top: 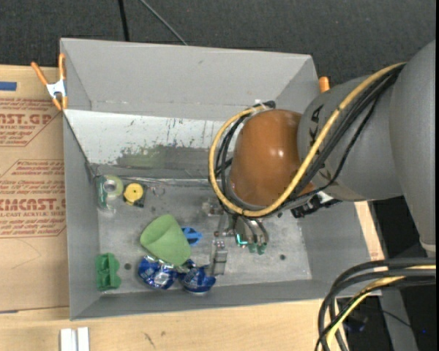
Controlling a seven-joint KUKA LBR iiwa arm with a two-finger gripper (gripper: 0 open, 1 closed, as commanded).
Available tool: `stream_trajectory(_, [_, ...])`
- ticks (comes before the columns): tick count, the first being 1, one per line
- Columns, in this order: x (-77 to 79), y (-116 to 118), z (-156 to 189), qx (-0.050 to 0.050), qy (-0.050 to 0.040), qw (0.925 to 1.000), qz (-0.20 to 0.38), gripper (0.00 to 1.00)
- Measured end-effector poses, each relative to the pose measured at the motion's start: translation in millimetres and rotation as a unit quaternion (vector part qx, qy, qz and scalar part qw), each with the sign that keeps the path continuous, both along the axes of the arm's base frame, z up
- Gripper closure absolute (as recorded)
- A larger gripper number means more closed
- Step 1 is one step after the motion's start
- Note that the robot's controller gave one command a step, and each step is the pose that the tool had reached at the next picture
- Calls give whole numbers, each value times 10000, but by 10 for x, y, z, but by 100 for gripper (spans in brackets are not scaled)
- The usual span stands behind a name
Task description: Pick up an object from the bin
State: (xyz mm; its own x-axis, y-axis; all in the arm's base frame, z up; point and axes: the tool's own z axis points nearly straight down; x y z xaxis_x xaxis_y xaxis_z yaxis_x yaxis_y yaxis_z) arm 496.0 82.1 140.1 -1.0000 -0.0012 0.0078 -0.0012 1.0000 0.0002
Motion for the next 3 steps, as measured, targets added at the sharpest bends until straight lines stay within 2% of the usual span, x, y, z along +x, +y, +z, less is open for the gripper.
stream_trajectory(1, [-142,587,-706,18,-87,9996,261,0])
stream_trajectory(2, [-134,566,-676,19,-88,9997,244,100])
stream_trajectory(3, [106,382,1128,9,-93,9993,355,100])
